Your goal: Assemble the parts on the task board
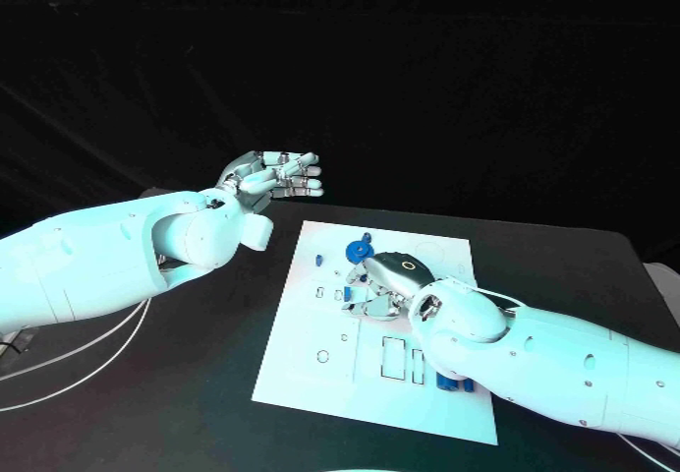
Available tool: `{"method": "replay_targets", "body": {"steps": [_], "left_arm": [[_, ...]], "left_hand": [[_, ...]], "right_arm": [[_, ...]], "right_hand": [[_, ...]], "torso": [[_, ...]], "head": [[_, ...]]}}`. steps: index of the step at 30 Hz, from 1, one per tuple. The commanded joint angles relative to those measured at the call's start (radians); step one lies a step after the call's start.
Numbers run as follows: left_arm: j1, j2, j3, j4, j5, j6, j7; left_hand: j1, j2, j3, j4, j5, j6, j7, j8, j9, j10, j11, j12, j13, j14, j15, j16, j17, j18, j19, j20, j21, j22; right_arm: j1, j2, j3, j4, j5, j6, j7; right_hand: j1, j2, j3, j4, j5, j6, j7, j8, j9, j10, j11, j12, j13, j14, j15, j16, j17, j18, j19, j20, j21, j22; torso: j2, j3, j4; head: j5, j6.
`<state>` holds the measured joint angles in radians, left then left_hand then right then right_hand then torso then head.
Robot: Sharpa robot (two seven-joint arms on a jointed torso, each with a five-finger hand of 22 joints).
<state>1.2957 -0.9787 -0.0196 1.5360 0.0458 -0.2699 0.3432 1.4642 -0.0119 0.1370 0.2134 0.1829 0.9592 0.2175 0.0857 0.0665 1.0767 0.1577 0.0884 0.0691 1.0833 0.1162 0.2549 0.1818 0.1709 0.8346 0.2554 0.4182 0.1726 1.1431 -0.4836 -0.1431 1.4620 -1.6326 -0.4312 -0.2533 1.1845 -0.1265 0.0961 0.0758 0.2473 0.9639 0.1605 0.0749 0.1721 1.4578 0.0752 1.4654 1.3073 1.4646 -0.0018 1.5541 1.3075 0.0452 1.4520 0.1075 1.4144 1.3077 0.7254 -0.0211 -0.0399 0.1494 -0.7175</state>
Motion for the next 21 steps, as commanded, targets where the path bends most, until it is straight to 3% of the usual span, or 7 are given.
{"method": "replay_targets", "body": {"steps": [1, 7, 14, 15, 16, 18, 21], "left_arm": [[0.001, 0.001, -0.001, -0.006, -0.029, 0.058, -0.020], [0.001, 0.003, -0.010, -0.011, -0.178, 0.141, -0.126], [0.001, 0.013, -0.015, -0.002, -0.356, 0.233, -0.324], [0.001, 0.017, -0.015, -0.002, -0.393, 0.251, -0.364], [0.001, 0.022, -0.015, -0.003, -0.438, 0.272, -0.406], [0.001, 0.031, -0.016, -0.003, -0.538, 0.321, -0.481], [0.001, 0.047, -0.016, 0.001, -0.701, 0.372, -0.579]], "left_hand": [[-0.001, -0.020, 0.004, -0.003, -0.001, -0.003, 0.003, -0.007, -0.001, -0.004, 0.006, -0.011, 0.000, -0.003, -0.001, -0.008, 0.003, 0.013, -0.004, -0.004, 0.008, -0.001], [-0.019, -0.036, 0.005, 0.000, -0.001, 0.017, -0.015, -0.006, 0.002, 0.055, -0.018, 0.009, 0.011, 0.108, -0.035, 0.033, 0.038, 0.016, 0.083, -0.041, 0.055, 0.013], [-0.087, -0.053, -0.043, 0.044, -0.004, 0.056, -0.057, 0.016, 0.011, 0.191, -0.076, 0.125, 0.084, 0.304, -0.103, 0.342, 0.228, 0.012, 0.258, -0.130, 0.229, 0.100], [-0.117, -0.048, -0.058, 0.051, -0.007, 0.079, -0.067, 0.032, 0.018, 0.220, -0.087, 0.165, 0.110, 0.326, -0.111, 0.462, 0.346, 0.013, 0.273, -0.140, 0.256, 0.114], [-0.143, -0.041, -0.077, 0.057, -0.002, 0.095, -0.088, 0.051, 0.030, 0.229, -0.113, 0.240, 0.170, 0.353, -0.130, 0.674, 0.557, 0.010, 0.305, -0.162, 0.318, 0.150], [-0.216, -0.004, -0.107, 0.068, -0.006, 0.107, -0.097, 0.080, 0.048, 0.219, -0.116, 0.358, 0.265, 0.393, -0.141, 0.988, 0.920, 0.007, 0.341, -0.186, 0.416, 0.219], [-0.227, 0.019, -0.131, 0.073, -0.004, 0.106, -0.109, 0.136, 0.083, 0.163, -0.128, 0.573, 0.447, 0.418, -0.152, 1.167, 1.145, -0.025, 0.416, -0.197, 0.648, 0.499]], "right_arm": [[0.006, -0.038, 0.007, 0.046, -0.017, -0.061, -0.002], [0.052, -0.153, 0.020, 0.140, 0.119, -0.069, 0.095], [0.134, -0.286, 0.026, 0.179, 0.446, -0.044, 0.229], [0.145, -0.304, 0.027, 0.179, 0.501, -0.037, 0.238], [0.154, -0.320, 0.027, 0.179, 0.551, -0.030, 0.245], [0.166, -0.345, 0.027, 0.179, 0.623, -0.022, 0.253], [0.179, -0.373, 0.028, 0.181, 0.686, -0.013, 0.258]], "right_hand": [[-0.012, -0.009, -0.034, 0.016, 0.015, -0.023, 0.004, -0.006, -0.002, -0.011, 0.007, -0.011, 0.128, 0.093, 0.010, -0.008, 0.212, 0.004, -0.009, 0.006, -0.013, 0.120], [0.015, 0.015, -0.087, 0.052, 0.029, -0.035, 0.007, 0.007, 0.003, -0.038, 0.011, -0.034, 0.102, 0.077, 0.014, -0.037, 0.157, 0.024, -0.060, 0.012, -0.086, 0.065], [0.059, 0.065, -0.093, 0.049, 0.054, -0.001, -0.012, 0.054, 0.024, -0.126, -0.009, -0.125, 0.002, 0.037, -0.004, -0.133, 0.012, 0.055, -0.145, -0.003, -0.228, -0.040], [0.060, 0.068, -0.094, 0.049, 0.059, 0.001, -0.014, 0.059, 0.026, -0.126, -0.009, -0.127, 0.000, 0.037, -0.005, -0.136, 0.009, 0.055, -0.146, -0.004, -0.233, -0.042], [0.062, 0.070, -0.096, 0.049, 0.067, 0.005, -0.016, 0.065, 0.029, -0.125, -0.011, -0.127, 0.000, 0.038, -0.007, -0.137, 0.009, 0.055, -0.145, -0.006, -0.235, -0.044], [0.065, 0.075, -0.100, 0.049, 0.080, 0.011, -0.019, 0.077, 0.034, -0.120, -0.015, -0.124, 0.002, 0.040, -0.010, -0.138, 0.010, 0.055, -0.141, -0.009, -0.237, -0.044], [0.066, 0.078, -0.102, 0.049, 0.087, 0.012, -0.021, 0.083, 0.036, -0.117, -0.016, -0.122, 0.004, 0.041, -0.012, -0.139, 0.010, 0.054, -0.138, -0.010, -0.237, -0.043]], "torso": [[-0.004, -0.0002, -0.0030], [-0.019, 0.0027, -0.0022], [-0.037, 0.0004, -0.0076], [-0.040, 0.0003, -0.0080], [-0.043, 0.0004, -0.0081], [-0.049, 0.0022, -0.0096], [-0.054, 0.0064, -0.0130]], "head": [[-0.002, 0.002], [-0.008, 0.007], [-0.014, 0.001], [-0.015, 0.000], [-0.016, 0.001], [-0.013, -0.001], [-0.014, -0.004]]}}
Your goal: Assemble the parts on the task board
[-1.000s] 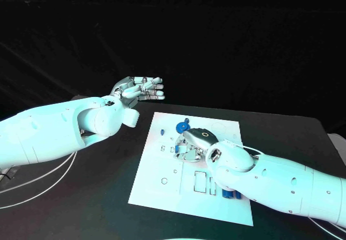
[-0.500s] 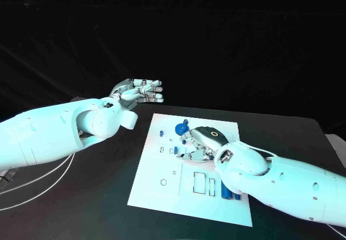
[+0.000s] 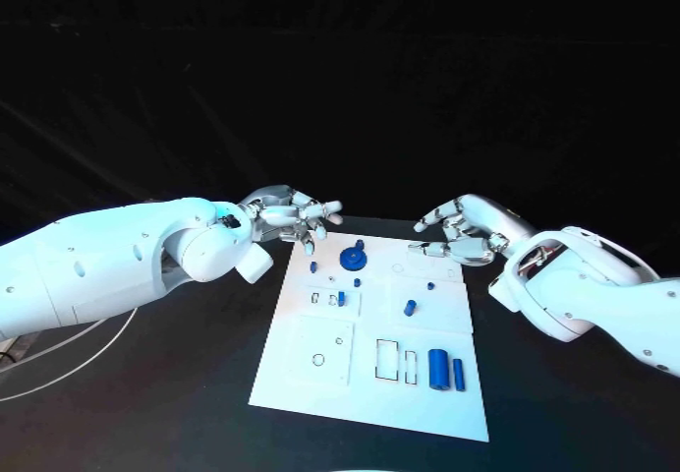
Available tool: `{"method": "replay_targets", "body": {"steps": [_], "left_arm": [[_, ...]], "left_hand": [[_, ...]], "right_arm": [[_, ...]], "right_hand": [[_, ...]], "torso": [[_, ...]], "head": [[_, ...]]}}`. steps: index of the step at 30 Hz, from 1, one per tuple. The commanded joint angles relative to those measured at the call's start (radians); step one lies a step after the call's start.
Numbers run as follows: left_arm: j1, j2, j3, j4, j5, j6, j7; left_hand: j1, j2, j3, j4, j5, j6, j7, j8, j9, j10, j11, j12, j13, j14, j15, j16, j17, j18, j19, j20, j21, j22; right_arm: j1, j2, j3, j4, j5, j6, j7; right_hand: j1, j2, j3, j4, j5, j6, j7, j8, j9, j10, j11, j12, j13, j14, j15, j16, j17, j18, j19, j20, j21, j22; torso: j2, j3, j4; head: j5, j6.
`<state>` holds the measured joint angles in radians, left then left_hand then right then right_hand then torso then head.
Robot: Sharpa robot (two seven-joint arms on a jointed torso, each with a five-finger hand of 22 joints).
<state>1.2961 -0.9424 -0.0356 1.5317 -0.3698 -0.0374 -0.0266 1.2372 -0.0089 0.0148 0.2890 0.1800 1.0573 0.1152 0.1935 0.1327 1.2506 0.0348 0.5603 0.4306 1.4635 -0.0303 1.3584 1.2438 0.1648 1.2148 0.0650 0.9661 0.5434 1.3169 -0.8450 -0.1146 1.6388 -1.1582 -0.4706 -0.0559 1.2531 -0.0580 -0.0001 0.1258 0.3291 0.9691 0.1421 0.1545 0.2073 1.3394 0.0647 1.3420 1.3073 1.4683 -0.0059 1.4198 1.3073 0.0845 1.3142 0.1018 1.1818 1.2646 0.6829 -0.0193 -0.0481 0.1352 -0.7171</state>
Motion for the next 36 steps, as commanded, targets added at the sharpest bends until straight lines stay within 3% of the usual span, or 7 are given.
{"method": "replay_targets", "body": {"steps": [1, 3, 7, 13, 19, 26, 36], "left_arm": [[0.001, 0.019, 0.000, 0.006, -0.335, 0.156, -0.240], [0.001, 0.040, -0.001, 0.005, -0.436, 0.181, -0.302], [0.001, 0.072, -0.002, 0.007, -0.542, 0.194, -0.387], [0.002, 0.109, -0.004, 0.000, -0.615, 0.182, -0.490], [0.002, 0.133, -0.004, -0.014, -0.658, 0.168, -0.532], [0.006, 0.165, -0.004, -0.029, -0.681, 0.169, -0.551], [0.028, 0.229, -0.021, -0.081, -0.727, 0.211, -0.566]], "left_hand": [[0.003, 0.018, -0.015, 0.007, -0.001, 0.004, -0.017, 0.059, 0.039, 0.000, -0.010, 0.253, 0.230, 0.043, -0.013, 0.082, 0.107, -0.026, 0.053, -0.013, 0.162, 0.205], [-0.003, 0.033, -0.024, 0.004, 0.000, -0.009, -0.027, 0.122, 0.085, 0.047, -0.021, 0.529, 0.517, 0.057, -0.020, 0.116, 0.158, -0.042, 0.076, -0.018, 0.253, 0.330], [-0.014, 0.032, -0.053, 0.003, 0.001, -0.025, -0.048, 0.240, 0.185, 0.094, -0.041, 0.695, 0.701, 0.072, -0.036, 0.139, 0.196, -0.065, 0.125, -0.031, 0.354, 0.489], [-0.042, 0.032, -0.109, 0.003, 0.001, -0.092, -0.059, 0.365, 0.318, 0.105, -0.052, 0.745, 0.756, 0.073, -0.045, 0.139, 0.200, -0.077, 0.143, -0.039, 0.406, 0.569], [-0.039, 0.037, -0.133, 0.001, 0.001, -0.113, -0.068, 0.414, 0.377, 0.117, -0.056, 0.764, 0.781, 0.074, -0.049, 0.139, 0.200, -0.084, 0.160, -0.042, 0.431, 0.616], [-0.038, 0.042, -0.140, 0.003, 0.001, -0.118, -0.070, 0.430, 0.399, 0.121, -0.058, 0.769, 0.787, 0.074, -0.051, 0.138, 0.200, -0.087, 0.165, -0.044, 0.439, 0.630], [-0.064, 0.046, -0.168, 0.004, 0.001, -0.155, -0.060, 0.421, 0.419, 0.098, -0.051, 0.746, 0.758, 0.073, -0.046, 0.137, 0.199, -0.088, 0.164, -0.042, 0.444, 0.639]], "right_arm": [[0.007, -0.020, -0.001, 0.004, 0.225, 0.028, 0.060], [0.012, -0.034, -0.001, 0.003, 0.243, 0.031, 0.052], [0.015, -0.054, -0.001, 0.003, 0.242, 0.032, 0.030], [0.016, -0.072, -0.001, -0.001, 0.229, 0.030, 0.004], [0.017, -0.086, -0.001, -0.002, 0.217, 0.027, -0.010], [0.017, -0.100, -0.001, -0.001, 0.205, 0.026, -0.022], [0.017, -0.106, -0.001, -0.002, 0.199, 0.026, -0.031]], "right_hand": [[-0.002, 0.011, -0.006, 0.000, 0.007, 0.007, -0.003, 0.006, 0.002, 0.003, -0.006, 0.002, 0.005, 0.038, -0.008, -0.006, 0.009, 0.015, 0.000, -0.005, -0.006, -0.001], [-0.003, 0.012, -0.008, 0.001, 0.008, 0.007, -0.003, 0.008, 0.003, 0.004, -0.007, 0.003, 0.006, 0.038, -0.009, -0.008, 0.007, 0.016, -0.001, -0.006, -0.009, -0.003], [-0.007, 0.009, -0.014, 0.002, 0.009, 0.006, -0.004, 0.013, 0.005, 0.008, -0.008, 0.007, 0.009, 0.039, -0.010, -0.009, 0.007, 0.016, -0.001, -0.007, -0.012, -0.005], [-0.011, 0.004, -0.025, 0.004, 0.011, 0.003, -0.006, 0.020, 0.008, 0.010, -0.009, 0.008, 0.009, 0.039, -0.011, -0.012, 0.003, 0.017, -0.001, -0.009, -0.019, -0.009], [-0.013, 0.004, -0.030, 0.006, 0.015, 0.001, -0.006, 0.023, 0.010, 0.012, -0.009, 0.010, 0.011, 0.039, -0.011, -0.014, 0.002, 0.017, 0.000, -0.009, -0.021, -0.010], [-0.014, 0.004, -0.035, 0.007, 0.021, -0.001, -0.006, 0.027, 0.011, 0.014, -0.010, 0.011, 0.011, 0.039, -0.012, -0.016, 0.000, 0.017, 0.000, -0.010, -0.023, -0.011], [-0.017, 0.004, -0.042, 0.010, 0.028, -0.005, -0.007, 0.032, 0.014, 0.013, -0.010, 0.011, 0.010, 0.039, -0.012, -0.019, -0.002, 0.018, 0.000, -0.011, -0.029, -0.014]], "torso": [[-0.013, 0.0060, -0.0054], [-0.016, 0.0073, -0.0050], [-0.018, 0.0088, -0.0045], [-0.018, 0.0110, -0.0055], [-0.016, 0.0090, -0.0062], [-0.015, 0.0091, -0.0065], [-0.014, 0.0094, -0.0035]], "head": [[0.001, -0.005], [0.003, -0.007], [0.004, -0.011], [0.007, -0.015], [0.004, -0.017], [-0.001, -0.023], [0.001, -0.031]]}}
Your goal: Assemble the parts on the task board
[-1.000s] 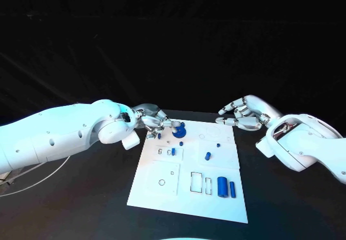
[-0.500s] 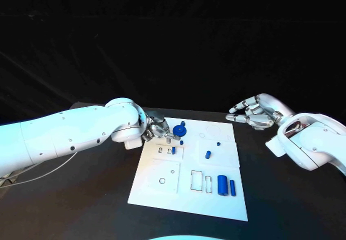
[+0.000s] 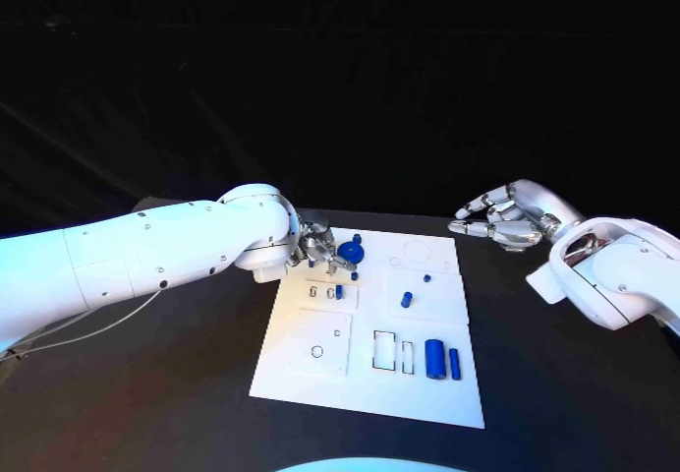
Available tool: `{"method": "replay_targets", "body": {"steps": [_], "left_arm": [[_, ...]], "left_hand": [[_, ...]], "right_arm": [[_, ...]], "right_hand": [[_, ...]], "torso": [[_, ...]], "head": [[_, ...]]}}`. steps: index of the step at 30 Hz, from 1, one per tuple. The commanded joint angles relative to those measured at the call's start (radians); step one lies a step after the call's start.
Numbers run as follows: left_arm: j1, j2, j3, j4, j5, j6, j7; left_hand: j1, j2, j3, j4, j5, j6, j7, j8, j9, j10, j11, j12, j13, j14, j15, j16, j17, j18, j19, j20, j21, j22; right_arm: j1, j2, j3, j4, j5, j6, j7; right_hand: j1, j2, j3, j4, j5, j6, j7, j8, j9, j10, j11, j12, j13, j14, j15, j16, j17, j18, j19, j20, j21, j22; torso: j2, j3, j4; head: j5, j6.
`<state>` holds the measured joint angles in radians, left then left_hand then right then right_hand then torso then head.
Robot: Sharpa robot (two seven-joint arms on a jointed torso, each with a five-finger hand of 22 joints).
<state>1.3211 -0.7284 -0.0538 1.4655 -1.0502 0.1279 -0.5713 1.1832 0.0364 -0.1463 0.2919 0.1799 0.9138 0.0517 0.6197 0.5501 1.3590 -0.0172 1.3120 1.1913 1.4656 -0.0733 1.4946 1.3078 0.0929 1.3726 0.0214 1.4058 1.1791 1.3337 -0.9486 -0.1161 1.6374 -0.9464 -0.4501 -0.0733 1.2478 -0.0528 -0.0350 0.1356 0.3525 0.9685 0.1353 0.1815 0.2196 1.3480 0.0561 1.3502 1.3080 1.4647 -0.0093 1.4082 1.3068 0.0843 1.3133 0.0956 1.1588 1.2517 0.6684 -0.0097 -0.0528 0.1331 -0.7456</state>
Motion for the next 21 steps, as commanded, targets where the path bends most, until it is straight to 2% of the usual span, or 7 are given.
{"method": "replay_targets", "body": {"steps": [1, 6, 14, 21], "left_arm": [[0.004, 0.020, -0.004, -0.021, -0.049, 0.052, -0.023], [0.006, 0.042, -0.010, -0.042, -0.056, 0.075, -0.026], [0.006, 0.068, -0.013, -0.073, -0.058, 0.107, -0.029], [0.006, 0.087, -0.017, -0.096, -0.057, 0.131, -0.031]], "left_hand": [[-0.011, 0.002, -0.009, 0.001, 0.001, -0.017, 0.005, -0.009, 0.002, -0.012, 0.002, -0.007, -0.004, 0.071, -0.002, 0.000, 0.135, -0.017, 0.006, 0.003, 0.004, 0.004], [-0.015, 0.006, -0.016, 0.001, 0.001, -0.029, 0.011, -0.024, 0.001, -0.016, 0.008, -0.011, -0.008, 0.071, 0.002, 0.000, 0.135, -0.017, 0.006, 0.006, 0.006, 0.007], [-0.015, 0.009, -0.017, 0.001, 0.002, -0.031, 0.013, -0.029, 0.001, -0.018, 0.009, -0.012, -0.008, 0.071, 0.004, 0.000, 0.135, -0.017, 0.006, 0.007, 0.007, 0.008], [-0.015, 0.011, -0.017, 0.001, 0.002, -0.032, 0.014, -0.031, 0.001, -0.020, 0.010, -0.013, -0.011, 0.071, 0.004, 0.000, 0.135, -0.017, 0.007, 0.008, 0.007, 0.009]], "right_arm": [[0.001, -0.003, 0.000, 0.000, -0.013, 0.006, -0.014], [0.001, -0.004, 0.000, 0.000, -0.014, 0.005, -0.018], [0.001, -0.005, 0.000, 0.000, -0.016, 0.006, -0.021], [0.001, -0.005, 0.000, 0.001, -0.017, 0.005, -0.023]], "right_hand": [[-0.012, -0.001, -0.008, 0.001, 0.005, -0.005, 0.000, 0.006, 0.001, 0.004, -0.002, 0.002, 0.009, 0.043, -0.009, -0.007, -0.002, 0.018, 0.001, -0.005, -0.006, -0.002], [-0.014, -0.001, -0.010, 0.002, 0.005, -0.006, 0.000, 0.006, 0.002, 0.005, -0.002, 0.002, 0.009, 0.043, -0.009, -0.008, -0.002, 0.018, 0.001, -0.005, -0.007, -0.002], [-0.015, -0.001, -0.011, 0.003, 0.006, -0.007, 0.000, 0.007, 0.002, 0.005, -0.002, 0.002, 0.009, 0.043, -0.009, -0.008, -0.001, 0.018, 0.001, -0.005, -0.007, -0.002], [-0.016, 0.000, -0.013, 0.004, 0.007, -0.009, 0.000, 0.008, 0.003, 0.005, -0.002, 0.003, 0.009, 0.043, -0.009, -0.008, -0.002, 0.018, 0.002, -0.005, -0.008, -0.002]], "torso": [[0.000, -0.0007, 0.0004], [0.001, -0.0006, -0.0026], [0.001, -0.0006, -0.0003], [0.001, -0.0006, -0.0010]], "head": [[0.003, -0.003], [0.006, -0.005], [0.006, -0.011], [0.006, -0.016]]}}
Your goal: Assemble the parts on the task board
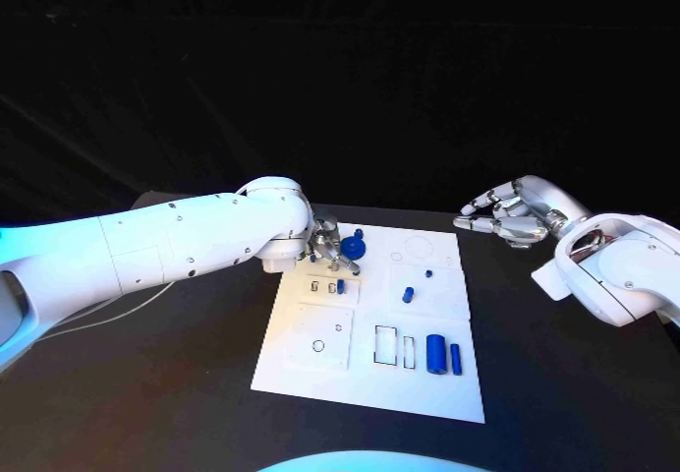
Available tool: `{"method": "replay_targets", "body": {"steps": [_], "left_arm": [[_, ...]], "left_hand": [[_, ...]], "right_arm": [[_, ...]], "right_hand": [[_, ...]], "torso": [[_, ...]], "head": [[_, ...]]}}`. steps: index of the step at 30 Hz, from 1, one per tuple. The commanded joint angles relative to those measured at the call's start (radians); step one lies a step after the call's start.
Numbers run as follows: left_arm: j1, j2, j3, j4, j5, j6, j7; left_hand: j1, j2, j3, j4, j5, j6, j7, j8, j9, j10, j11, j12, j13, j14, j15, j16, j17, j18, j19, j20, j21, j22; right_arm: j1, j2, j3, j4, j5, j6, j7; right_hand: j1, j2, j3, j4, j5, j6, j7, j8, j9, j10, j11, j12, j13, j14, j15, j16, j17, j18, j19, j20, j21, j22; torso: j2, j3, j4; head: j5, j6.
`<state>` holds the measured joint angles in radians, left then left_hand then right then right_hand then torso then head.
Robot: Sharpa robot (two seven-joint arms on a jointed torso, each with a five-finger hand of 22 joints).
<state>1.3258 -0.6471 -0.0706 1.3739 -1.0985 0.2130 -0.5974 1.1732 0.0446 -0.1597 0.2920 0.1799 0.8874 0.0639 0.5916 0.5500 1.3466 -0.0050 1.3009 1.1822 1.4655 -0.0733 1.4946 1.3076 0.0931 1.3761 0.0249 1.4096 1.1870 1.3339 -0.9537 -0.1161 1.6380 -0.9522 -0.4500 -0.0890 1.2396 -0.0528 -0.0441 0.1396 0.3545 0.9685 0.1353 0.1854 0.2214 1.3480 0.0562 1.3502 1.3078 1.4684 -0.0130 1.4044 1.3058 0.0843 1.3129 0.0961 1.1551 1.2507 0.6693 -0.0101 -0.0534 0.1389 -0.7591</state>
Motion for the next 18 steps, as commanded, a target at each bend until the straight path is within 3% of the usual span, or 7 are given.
{"method": "replay_targets", "body": {"steps": [1, 18], "left_arm": [[0.001, 0.007, -0.002, -0.007, -0.009, 0.049, -0.006], [0.000, 0.028, -0.007, -0.043, -0.012, 0.090, -0.010]], "left_hand": [[-0.005, 0.003, -0.004, 0.000, 0.002, -0.006, 0.002, -0.003, 0.001, -0.007, -0.002, -0.002, -0.002, 0.071, 0.004, 0.000, 0.135, -0.018, 0.003, 0.004, 0.004, 0.002], [-0.020, 0.004, -0.016, 0.001, 0.001, -0.005, 0.005, -0.013, 0.002, -0.012, 0.001, -0.006, -0.005, 0.071, 0.008, -0.001, 0.134, -0.018, 0.002, 0.008, 0.005, 0.003]], "right_arm": [[0.000, 0.000, 0.000, 0.001, -0.012, 0.006, -0.007], [0.000, 0.001, 0.000, 0.002, -0.013, 0.007, -0.009]], "right_hand": [[-0.008, 0.000, -0.004, 0.000, 0.006, -0.009, 0.000, 0.004, 0.001, 0.005, -0.002, 0.003, 0.009, 0.039, -0.005, -0.005, -0.001, 0.018, 0.002, -0.005, -0.004, -0.001], [-0.008, 0.000, -0.004, 0.000, 0.006, -0.009, 0.000, 0.004, 0.001, 0.005, -0.002, 0.003, 0.009, 0.039, -0.005, -0.005, -0.001, 0.018, 0.002, -0.005, -0.004, -0.001]], "torso": [[0.001, -0.0003, -0.0006], [0.001, -0.0001, 0.0003]], "head": [[0.000, -0.003], [0.002, -0.011]]}}
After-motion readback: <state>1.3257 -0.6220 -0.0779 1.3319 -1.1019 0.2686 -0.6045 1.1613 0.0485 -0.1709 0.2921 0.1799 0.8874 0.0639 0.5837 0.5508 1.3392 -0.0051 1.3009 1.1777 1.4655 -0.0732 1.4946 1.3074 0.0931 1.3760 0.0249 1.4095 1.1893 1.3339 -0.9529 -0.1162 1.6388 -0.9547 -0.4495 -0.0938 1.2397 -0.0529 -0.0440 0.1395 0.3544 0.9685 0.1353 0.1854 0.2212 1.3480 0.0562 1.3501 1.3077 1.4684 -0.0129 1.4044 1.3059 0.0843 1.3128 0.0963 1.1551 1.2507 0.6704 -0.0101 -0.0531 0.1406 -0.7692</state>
